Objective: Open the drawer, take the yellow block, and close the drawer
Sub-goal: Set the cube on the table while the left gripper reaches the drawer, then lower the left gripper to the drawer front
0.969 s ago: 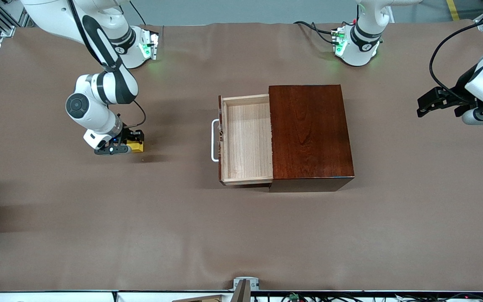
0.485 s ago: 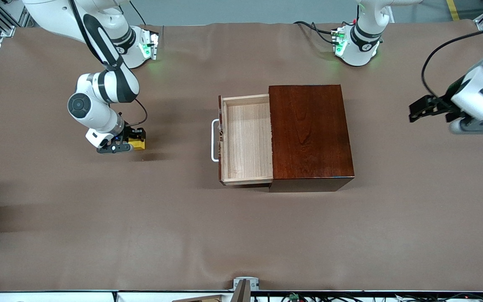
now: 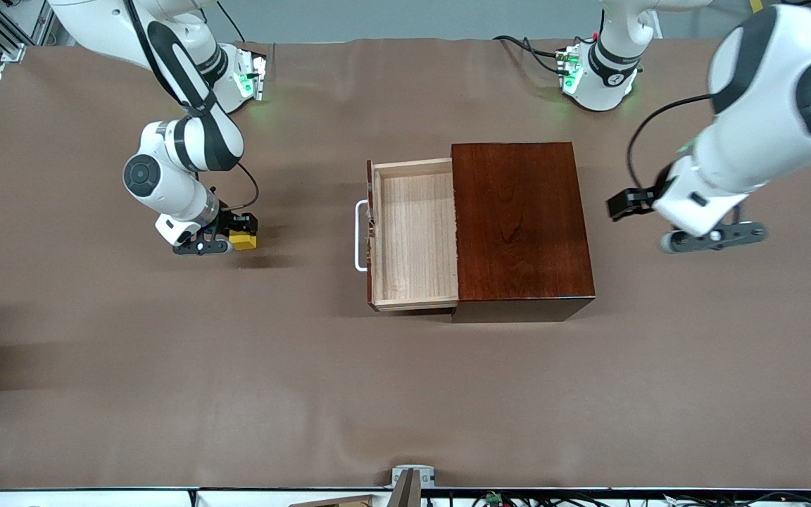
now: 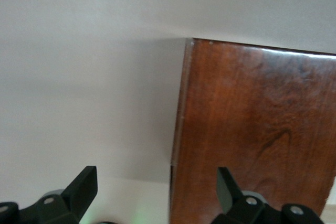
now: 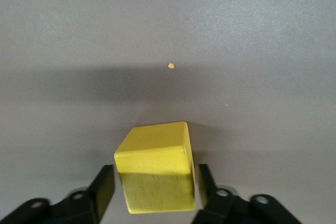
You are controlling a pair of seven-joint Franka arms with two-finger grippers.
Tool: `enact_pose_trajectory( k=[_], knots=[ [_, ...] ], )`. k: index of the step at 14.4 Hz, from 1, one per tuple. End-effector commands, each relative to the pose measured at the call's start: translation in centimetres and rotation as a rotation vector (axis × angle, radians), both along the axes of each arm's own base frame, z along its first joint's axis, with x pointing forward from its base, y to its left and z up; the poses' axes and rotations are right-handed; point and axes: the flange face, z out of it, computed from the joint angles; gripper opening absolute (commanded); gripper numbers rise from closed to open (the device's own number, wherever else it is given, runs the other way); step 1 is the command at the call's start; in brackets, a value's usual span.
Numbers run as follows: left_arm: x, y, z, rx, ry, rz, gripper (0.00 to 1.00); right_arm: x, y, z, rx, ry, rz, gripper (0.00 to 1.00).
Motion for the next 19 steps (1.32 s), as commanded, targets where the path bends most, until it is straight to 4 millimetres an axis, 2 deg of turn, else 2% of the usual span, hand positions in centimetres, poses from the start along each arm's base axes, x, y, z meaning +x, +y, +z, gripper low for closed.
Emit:
enact_pose_trajectory(
  k=[1,2,4,6,9,10,12,13,16,19],
  knots=[
    [0.3,-3.9,0.3,0.001,-0.011,0.085,1.00,1.2,-0.8,2.9,0.045,0.028,-0.056,1.00],
    [0.4,-4.8,-0.3,0.010,-0.002,0.129,1.00,3.0,-1.8,4.7,0.066,0.056,-0.068,1.00],
    [1.3,-6.3,-0.5,0.008,-0.003,0.236,1.00,6.7,-5.2,9.6,0.116,0.137,-0.110,1.00],
    [1.0,-9.7,-1.1,0.016,0.000,0.298,1.00,9.8,-8.0,15.0,0.145,0.158,-0.126,1.00],
    [-0.5,-15.0,-2.5,0.041,0.013,0.363,1.00,11.9,-11.7,21.6,0.147,0.130,-0.154,1.00],
    [-1.1,-17.3,-3.1,0.047,0.017,0.377,1.00,12.5,-12.3,24.1,0.105,0.114,-0.133,1.00],
    [-2.8,-21.8,-4.4,0.066,0.021,0.382,1.00,13.3,-12.9,28.9,-0.020,0.093,-0.119,1.00],
    [-3.9,-24.0,-5.3,0.080,0.019,0.394,1.00,13.2,-13.4,30.7,-0.063,0.087,-0.108,1.00],
    [-6.1,-30.3,-7.7,0.032,-0.030,0.538,1.00,12.2,-14.0,34.4,-0.131,0.045,-0.097,1.00],
    [-8.1,-34.9,-9.6,-0.022,-0.056,0.691,1.00,11.4,-14.3,36.7,-0.142,-0.006,-0.091,1.00]
  ],
)
